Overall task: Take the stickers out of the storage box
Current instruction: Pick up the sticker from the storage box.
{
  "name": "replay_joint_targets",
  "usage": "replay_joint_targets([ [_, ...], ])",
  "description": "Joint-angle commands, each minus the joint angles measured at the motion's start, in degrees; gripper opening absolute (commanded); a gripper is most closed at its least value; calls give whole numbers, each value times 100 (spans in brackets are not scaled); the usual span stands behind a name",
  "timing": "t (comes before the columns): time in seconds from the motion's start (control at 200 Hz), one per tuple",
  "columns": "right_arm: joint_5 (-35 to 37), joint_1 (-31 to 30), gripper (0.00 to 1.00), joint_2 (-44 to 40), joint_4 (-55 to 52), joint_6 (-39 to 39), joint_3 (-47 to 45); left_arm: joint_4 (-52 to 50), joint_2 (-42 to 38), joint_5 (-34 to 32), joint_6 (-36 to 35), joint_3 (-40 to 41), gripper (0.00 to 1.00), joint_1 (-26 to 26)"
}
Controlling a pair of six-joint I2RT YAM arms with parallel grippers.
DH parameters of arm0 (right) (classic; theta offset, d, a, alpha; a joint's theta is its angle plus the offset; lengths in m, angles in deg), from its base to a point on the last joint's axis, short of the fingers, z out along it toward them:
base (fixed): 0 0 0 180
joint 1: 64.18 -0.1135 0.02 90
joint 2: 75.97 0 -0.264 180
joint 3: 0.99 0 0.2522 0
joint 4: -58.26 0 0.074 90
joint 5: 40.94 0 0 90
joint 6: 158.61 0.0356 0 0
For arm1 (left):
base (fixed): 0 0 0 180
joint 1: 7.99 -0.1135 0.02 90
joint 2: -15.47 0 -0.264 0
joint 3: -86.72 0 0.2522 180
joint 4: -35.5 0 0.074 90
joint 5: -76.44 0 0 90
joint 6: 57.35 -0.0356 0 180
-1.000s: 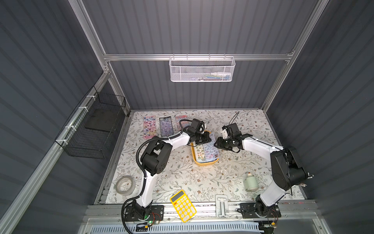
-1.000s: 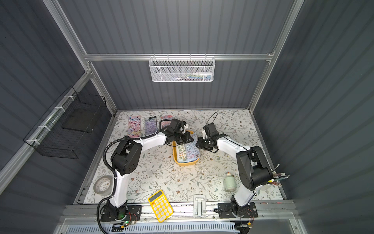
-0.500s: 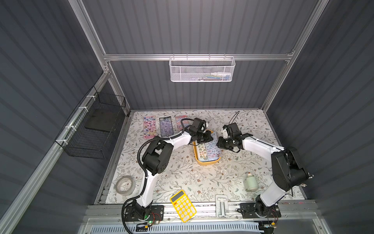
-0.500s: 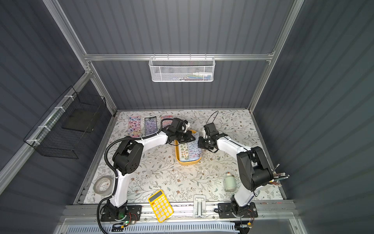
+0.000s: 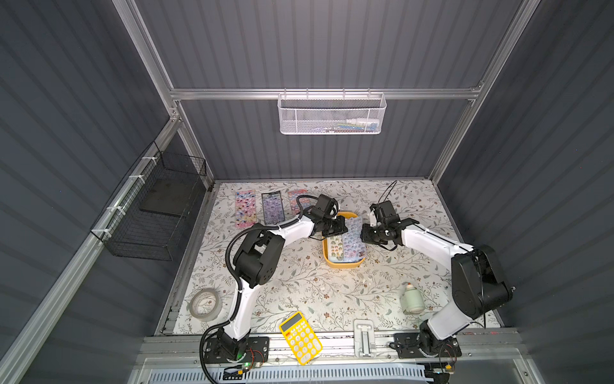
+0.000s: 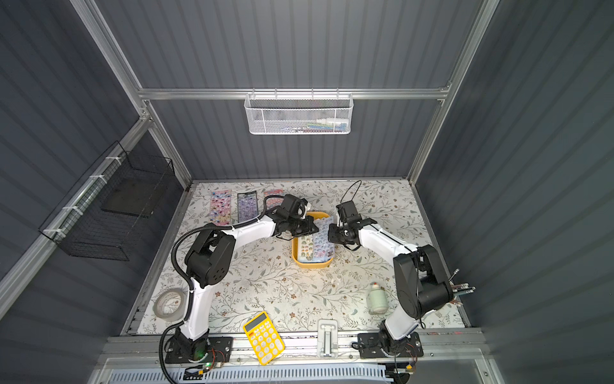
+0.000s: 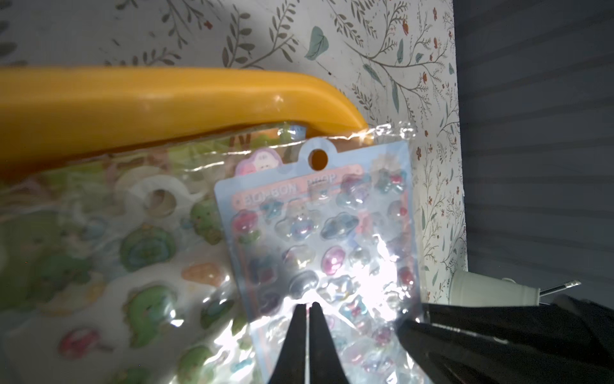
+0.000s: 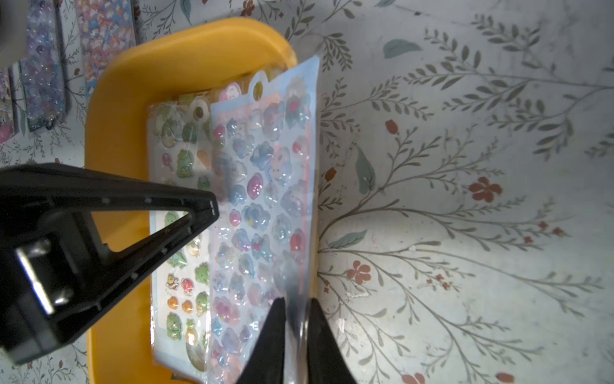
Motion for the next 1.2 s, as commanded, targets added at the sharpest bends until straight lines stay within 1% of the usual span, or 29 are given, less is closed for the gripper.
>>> replay_joint_targets([
  [0.0,157,44,16,-101,-168,-73,-81,-338,-217,-275,-182,117,7,8],
  [0.06,180,51,17,-125,-174,-88,-110,-462,-228,-310,-216,118,7,8],
  [0.07,174,51,16,-122,-175,-88,-112,-487,-228,-452,-218,118,7,8],
  [0.09,177,56,16,-124,-178,-93,-120,-528,-227,-525,-220,110,7,8],
  [0.27,123,96,0,-126,-205,-132,-130,-699,-167,-645,-251,66,6,8],
  [0.53,230,189,0,-311,-243,-158,-104,-730,-145,-696,-245,48,6,8],
  [0.74,256,570,0,-613,-327,-293,-86,-813,-135,-736,-269,13,6,8],
  [0.89,109,778,0,-828,-446,-304,-86,-811,-153,-714,-279,-54,7,6],
  [1.001,-184,816,0,-1009,-388,-291,-40,-715,-257,-624,-271,-192,15,8],
  [1.046,-317,816,0,-1076,-218,-284,10,-647,-320,-594,-260,-257,20,8],
  [1.101,-438,816,0,-1146,-196,-265,99,-579,-411,-551,-269,-362,30,8],
  [1.156,-524,816,0,-1229,-180,-248,188,-543,-499,-523,-312,-501,35,8],
  [1.196,-582,814,0,-1276,-187,-243,264,-543,-584,-518,-363,-609,41,6],
])
